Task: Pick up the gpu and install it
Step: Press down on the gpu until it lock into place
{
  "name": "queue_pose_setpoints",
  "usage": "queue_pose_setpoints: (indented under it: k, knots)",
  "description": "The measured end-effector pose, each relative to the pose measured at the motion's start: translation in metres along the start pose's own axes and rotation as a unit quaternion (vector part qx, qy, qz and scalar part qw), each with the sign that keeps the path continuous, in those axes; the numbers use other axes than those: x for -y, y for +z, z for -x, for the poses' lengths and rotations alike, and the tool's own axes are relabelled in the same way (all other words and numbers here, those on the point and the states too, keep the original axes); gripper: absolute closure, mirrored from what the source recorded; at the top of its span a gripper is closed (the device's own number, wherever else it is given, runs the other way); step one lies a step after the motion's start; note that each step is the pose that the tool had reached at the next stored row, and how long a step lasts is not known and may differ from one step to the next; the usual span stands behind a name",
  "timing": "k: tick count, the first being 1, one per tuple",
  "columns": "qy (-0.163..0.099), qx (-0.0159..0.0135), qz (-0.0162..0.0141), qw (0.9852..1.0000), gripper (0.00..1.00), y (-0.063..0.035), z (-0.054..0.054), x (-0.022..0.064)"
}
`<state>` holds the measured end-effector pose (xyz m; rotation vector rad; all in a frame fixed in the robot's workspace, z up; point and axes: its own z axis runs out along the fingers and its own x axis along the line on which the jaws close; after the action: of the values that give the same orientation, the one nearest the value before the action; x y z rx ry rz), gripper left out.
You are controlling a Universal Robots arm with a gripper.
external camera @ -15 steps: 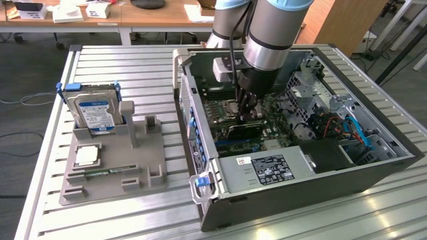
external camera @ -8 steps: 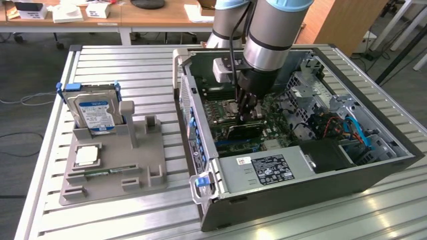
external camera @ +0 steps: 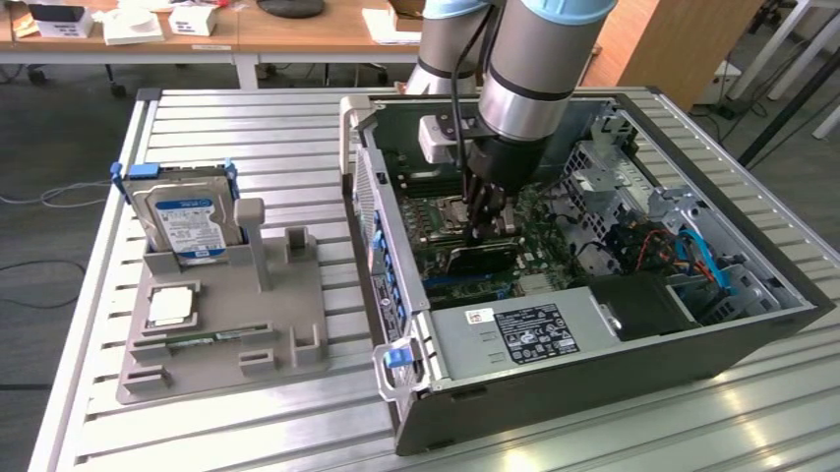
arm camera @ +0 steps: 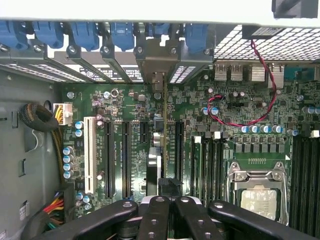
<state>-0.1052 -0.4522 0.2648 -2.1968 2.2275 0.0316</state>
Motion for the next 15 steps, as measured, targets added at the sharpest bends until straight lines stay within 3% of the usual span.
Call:
queue_pose_setpoints:
  k: [15]
  knots:
    - [0.000, 0.0000, -0.0005, 1.0000, 0.89, 0.0017, 0.0000, -0.0030]
